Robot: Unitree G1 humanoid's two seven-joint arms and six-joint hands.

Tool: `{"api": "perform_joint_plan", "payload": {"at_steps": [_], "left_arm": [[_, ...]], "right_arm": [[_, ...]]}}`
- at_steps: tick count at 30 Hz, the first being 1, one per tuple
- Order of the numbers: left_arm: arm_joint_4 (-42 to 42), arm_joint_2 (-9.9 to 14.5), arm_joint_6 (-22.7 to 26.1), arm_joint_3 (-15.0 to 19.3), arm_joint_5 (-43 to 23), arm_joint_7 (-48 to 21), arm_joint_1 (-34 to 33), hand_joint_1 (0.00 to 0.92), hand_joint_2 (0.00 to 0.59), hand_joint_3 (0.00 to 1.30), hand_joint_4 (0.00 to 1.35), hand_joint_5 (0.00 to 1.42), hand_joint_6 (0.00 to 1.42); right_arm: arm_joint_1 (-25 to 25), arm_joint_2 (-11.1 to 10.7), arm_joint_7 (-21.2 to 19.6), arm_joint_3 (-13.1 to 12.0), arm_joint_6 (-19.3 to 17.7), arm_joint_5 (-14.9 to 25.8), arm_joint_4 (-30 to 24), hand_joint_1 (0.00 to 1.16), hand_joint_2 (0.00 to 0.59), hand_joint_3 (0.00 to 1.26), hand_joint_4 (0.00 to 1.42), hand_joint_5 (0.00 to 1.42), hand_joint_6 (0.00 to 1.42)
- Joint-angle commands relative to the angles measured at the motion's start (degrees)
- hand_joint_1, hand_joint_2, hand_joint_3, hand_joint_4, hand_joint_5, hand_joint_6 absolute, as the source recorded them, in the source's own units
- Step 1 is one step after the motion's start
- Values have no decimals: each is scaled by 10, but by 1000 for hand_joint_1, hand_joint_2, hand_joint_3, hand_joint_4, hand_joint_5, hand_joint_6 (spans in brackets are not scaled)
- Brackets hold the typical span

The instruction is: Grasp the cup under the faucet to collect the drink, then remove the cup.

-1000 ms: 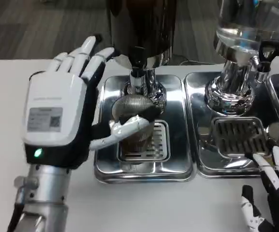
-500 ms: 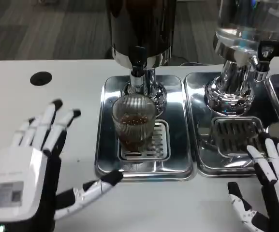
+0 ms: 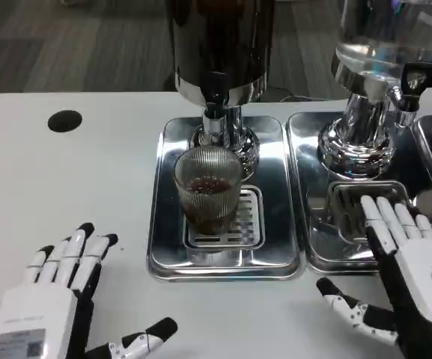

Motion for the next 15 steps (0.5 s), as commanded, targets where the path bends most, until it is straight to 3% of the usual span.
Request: {"api": "perform_joint_plan", "payload": {"at_steps": [1, 10, 15], "left_arm": [[19, 10, -1, -4, -2, 12, -12, 0, 57, 202, 0, 127, 125], [21, 20, -21, 0, -12, 50, 0, 0, 83, 311, 0, 164, 127], [19, 21, -30, 7, -24, 64, 9, 0, 144, 531, 40, 197, 155]], "right_arm": [[-36, 11, 78, -4, 23, 42, -30, 562, 207, 0, 0, 0, 0], [-150, 37, 230, 3, 89, 117, -32, 544, 166, 0, 0, 0, 0], [-198, 61, 256, 14, 113, 139, -7, 495, 144, 0, 0, 0, 0]]}}
